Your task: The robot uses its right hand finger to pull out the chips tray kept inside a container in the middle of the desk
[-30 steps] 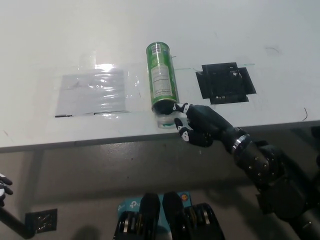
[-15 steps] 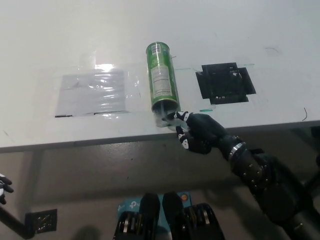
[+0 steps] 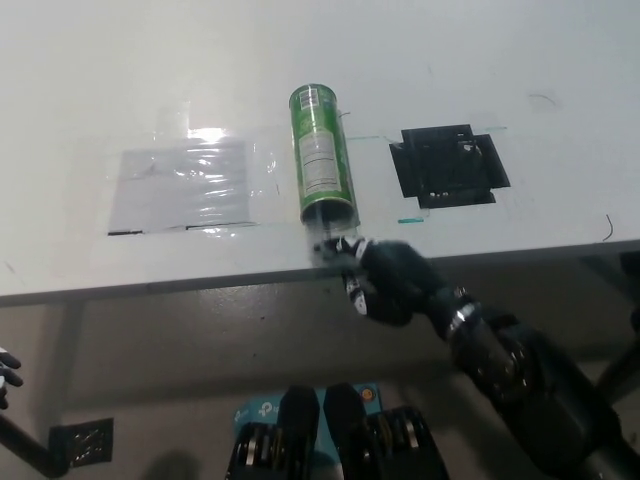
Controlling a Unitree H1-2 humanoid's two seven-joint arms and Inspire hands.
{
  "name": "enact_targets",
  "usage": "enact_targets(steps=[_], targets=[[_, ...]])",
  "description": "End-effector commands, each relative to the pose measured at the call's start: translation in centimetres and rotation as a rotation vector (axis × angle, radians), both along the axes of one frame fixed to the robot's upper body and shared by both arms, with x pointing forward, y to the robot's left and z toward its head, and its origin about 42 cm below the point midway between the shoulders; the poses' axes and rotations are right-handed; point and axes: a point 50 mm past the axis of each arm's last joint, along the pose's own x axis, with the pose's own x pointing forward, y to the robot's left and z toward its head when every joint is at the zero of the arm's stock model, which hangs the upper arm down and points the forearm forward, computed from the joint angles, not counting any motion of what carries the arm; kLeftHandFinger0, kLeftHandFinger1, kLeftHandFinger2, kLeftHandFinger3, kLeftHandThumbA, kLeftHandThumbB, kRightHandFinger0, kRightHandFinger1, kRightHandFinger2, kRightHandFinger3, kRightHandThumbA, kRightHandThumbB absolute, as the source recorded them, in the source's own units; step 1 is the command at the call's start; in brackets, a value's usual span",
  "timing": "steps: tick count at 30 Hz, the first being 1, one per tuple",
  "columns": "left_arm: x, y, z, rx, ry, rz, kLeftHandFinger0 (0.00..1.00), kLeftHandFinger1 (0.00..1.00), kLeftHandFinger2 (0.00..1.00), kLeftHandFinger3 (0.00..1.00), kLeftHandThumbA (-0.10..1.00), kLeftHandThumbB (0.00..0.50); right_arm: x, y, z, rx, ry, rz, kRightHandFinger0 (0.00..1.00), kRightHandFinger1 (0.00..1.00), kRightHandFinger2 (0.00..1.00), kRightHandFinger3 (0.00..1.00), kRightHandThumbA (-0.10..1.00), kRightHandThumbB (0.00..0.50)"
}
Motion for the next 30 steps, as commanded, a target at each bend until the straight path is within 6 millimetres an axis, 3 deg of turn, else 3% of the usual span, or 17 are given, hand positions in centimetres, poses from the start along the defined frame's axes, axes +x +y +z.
enact_targets(steps=[1, 10, 12, 17, 26, 28, 30], targets=[[0.1, 0.4, 1.6, 0.032, -0.028, -0.014, 0.19, 0.24, 0.33, 0.68, -0.10, 0.000, -1.2, -0.8, 1.0, 0.022, 0.004, 0.031, 0.00, 0.00, 0.83, 0.82, -0.10, 0.169], [0.0, 0.5, 1.4, 0.034, -0.028, -0.017, 0.19, 0.24, 0.33, 0.68, -0.10, 0.000, -3.9, -2.8, 1.0, 0.045, 0.015, 0.008, 0.00, 0.03, 0.74, 0.84, -0.10, 0.161], [0.0, 0.4, 1.4, 0.043, -0.019, -0.013, 0.17, 0.23, 0.33, 0.67, -0.10, 0.000, -4.3, -3.1, 0.6, 0.048, 0.025, 0.007, 0.00, 0.01, 0.80, 0.84, -0.10, 0.153], [0.1, 0.4, 1.2, 0.030, -0.022, -0.016, 0.17, 0.22, 0.32, 0.65, -0.10, 0.000, -4.6, -3.1, 0.1, 0.062, 0.067, 0.001, 0.00, 0.02, 0.84, 0.86, -0.10, 0.150], [0.1, 0.3, 1.3, 0.025, -0.019, -0.018, 0.18, 0.22, 0.32, 0.64, -0.10, 0.000, -5.3, -2.2, -0.9, 0.076, 0.087, 0.004, 0.00, 0.00, 0.77, 0.84, -0.10, 0.163], [0.1, 0.3, 1.3, 0.025, -0.019, -0.018, 0.18, 0.22, 0.32, 0.64, -0.10, 0.000, -5.3, -2.2, -1.0, 0.077, 0.087, 0.004, 0.00, 0.00, 0.77, 0.84, -0.10, 0.164], [0.0, 0.4, 1.2, 0.032, -0.013, -0.013, 0.19, 0.23, 0.33, 0.65, -0.10, 0.000, -5.6, -2.1, -1.0, 0.072, 0.096, 0.003, 0.00, 0.00, 0.84, 0.87, -0.10, 0.164]])
